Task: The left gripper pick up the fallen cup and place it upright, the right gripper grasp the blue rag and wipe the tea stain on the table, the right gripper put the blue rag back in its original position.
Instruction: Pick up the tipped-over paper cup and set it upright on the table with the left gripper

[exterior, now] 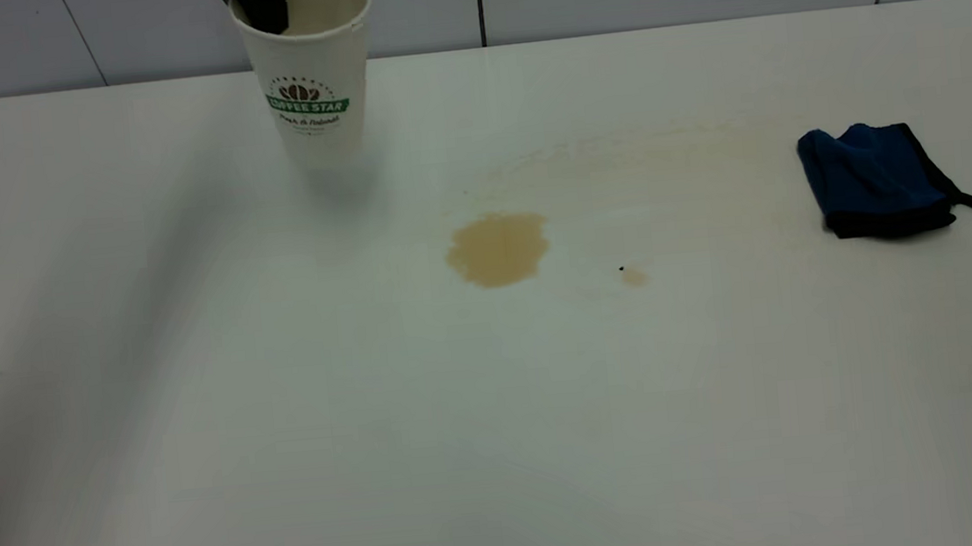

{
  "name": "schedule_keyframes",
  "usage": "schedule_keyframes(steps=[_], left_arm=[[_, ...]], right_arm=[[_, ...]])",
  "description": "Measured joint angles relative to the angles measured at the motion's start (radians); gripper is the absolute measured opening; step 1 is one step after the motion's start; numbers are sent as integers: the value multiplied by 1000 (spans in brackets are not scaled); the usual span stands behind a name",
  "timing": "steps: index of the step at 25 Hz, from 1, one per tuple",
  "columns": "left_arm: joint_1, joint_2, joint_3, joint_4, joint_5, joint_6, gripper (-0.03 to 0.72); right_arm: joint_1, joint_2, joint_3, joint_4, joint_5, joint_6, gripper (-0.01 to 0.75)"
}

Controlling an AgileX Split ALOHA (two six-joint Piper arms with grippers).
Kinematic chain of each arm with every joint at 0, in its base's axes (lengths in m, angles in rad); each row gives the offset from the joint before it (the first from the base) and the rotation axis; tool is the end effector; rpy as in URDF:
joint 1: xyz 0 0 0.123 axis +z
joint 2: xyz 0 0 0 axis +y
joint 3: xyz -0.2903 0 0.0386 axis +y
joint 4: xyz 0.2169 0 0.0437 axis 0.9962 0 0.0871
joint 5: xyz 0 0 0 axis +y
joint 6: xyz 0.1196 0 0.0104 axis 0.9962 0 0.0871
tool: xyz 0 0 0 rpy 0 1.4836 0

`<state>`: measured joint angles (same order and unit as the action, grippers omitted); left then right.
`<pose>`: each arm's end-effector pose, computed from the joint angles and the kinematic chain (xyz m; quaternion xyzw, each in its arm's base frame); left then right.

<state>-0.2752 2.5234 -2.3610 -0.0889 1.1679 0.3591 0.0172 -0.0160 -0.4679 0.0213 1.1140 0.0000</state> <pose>0.4965 -0.1504 0.1546 0.2974 0.9398 -0.0363 0.1646 -0.0165 0.0020 0.2345 -0.0081 0.8707 0.0149 0.4915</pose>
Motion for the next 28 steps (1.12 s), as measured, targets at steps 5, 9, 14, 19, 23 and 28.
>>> schedule_keyframes(steps=[5, 9, 14, 19, 23, 28], left_arm=[[41, 2, 1, -103, 0, 74, 10], [45, 24, 1, -107, 0, 81, 10], [45, 96, 2, -100, 0, 86, 11], [45, 143, 2, -106, 0, 94, 15], [45, 166, 2, -115, 0, 101, 36], [45, 171, 1, -115, -1, 101, 143]], right_arm=[[0, 0, 0, 0, 0, 0, 238], [0, 0, 0, 0, 0, 0, 238], [0, 0, 0, 0, 0, 0, 238], [0, 0, 0, 0, 0, 0, 238], [0, 0, 0, 0, 0, 0, 238], [0, 0, 0, 0, 0, 0, 238]])
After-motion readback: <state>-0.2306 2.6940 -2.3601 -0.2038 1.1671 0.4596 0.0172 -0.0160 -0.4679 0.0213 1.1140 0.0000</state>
